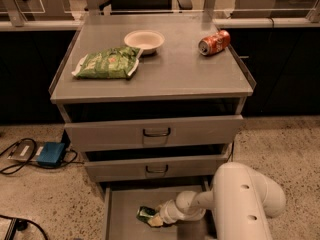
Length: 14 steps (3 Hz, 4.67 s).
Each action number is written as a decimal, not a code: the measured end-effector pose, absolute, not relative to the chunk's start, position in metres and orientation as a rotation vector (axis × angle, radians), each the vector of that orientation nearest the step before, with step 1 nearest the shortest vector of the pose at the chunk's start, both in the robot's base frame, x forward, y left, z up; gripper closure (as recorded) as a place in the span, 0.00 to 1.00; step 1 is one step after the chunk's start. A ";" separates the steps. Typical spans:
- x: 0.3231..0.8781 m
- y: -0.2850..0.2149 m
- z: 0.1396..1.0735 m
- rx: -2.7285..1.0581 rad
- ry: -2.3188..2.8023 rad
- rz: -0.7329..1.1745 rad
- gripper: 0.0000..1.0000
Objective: Pick green can from bottom drawer and place on counter
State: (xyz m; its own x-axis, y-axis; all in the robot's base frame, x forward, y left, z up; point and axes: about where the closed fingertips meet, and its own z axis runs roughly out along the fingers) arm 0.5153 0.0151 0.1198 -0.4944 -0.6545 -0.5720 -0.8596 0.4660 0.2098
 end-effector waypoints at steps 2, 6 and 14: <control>0.508 0.006 0.125 -1.248 2.305 0.657 1.00; 0.400 -0.115 0.414 -1.205 1.904 0.123 1.00; 0.443 -0.159 0.647 -1.304 1.673 0.186 1.00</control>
Offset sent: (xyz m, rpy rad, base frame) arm -0.0150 -0.0254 0.0149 -0.0060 -0.0336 -0.0455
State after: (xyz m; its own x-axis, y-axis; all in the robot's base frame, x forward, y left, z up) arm 0.4425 -0.1587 0.6468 0.0440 -0.6622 -0.7480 -0.8101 0.4145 -0.4146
